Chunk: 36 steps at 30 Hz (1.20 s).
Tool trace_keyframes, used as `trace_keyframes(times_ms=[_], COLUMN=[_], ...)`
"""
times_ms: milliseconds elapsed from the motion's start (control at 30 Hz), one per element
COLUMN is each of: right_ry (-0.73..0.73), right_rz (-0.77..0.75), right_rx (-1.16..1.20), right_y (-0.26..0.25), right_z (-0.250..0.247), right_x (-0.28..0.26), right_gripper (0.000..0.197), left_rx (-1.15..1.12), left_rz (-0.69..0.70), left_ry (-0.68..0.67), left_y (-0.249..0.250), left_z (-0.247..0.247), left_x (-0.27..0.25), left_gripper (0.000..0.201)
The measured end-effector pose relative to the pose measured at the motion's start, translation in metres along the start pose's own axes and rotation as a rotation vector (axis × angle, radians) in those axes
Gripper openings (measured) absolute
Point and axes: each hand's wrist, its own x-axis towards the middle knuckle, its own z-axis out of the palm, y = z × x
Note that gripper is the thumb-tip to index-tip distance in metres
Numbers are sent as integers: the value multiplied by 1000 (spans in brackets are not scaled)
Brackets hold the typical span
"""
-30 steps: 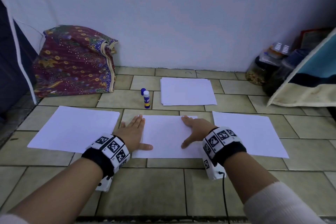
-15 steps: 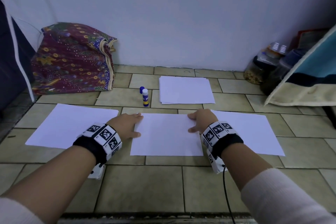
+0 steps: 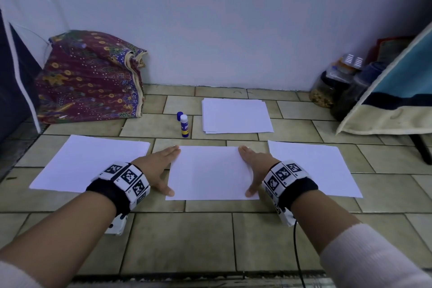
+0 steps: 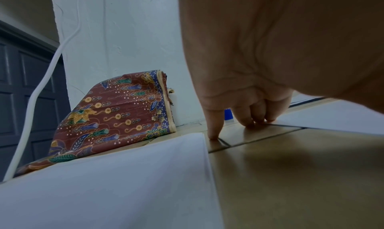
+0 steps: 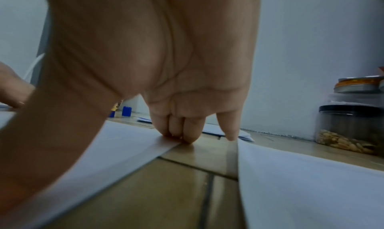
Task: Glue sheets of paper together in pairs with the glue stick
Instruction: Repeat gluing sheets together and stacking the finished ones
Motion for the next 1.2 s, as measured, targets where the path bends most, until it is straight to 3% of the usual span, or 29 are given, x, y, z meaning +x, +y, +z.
trace_keyframes(times_ms=[67, 133, 233, 333, 433, 800, 1000, 1200], right_ry=[-1, 16, 120, 94, 29, -51, -64, 29], right_rz=[40, 63, -117, -324, -271, -68, -66, 32], right_rx=[-32, -97, -76, -31, -37, -52, -35, 45], right_y=[-6, -24, -72, -118, -122, -18, -2, 3], right_z=[0, 1, 6, 20, 31, 23, 14, 22], right_x=[2, 4, 6, 11, 26, 20, 21, 21], right_gripper=[129, 115, 83, 78, 76, 105, 123, 136], left_rx=[9, 13, 2, 8, 28, 18, 14, 45], left_rz=[-4, -9, -10, -23, -24, 0, -4, 0], left_ry=[-3, -7, 7, 55, 45, -12, -29, -60], left_y=[2, 2, 1, 3, 4, -2, -2, -3], left_z=[0, 0, 1, 3, 3, 4, 5, 7], left_x=[0, 2, 3, 2, 3, 3, 3, 6], left_gripper=[122, 123, 124, 123, 123, 123, 124, 133])
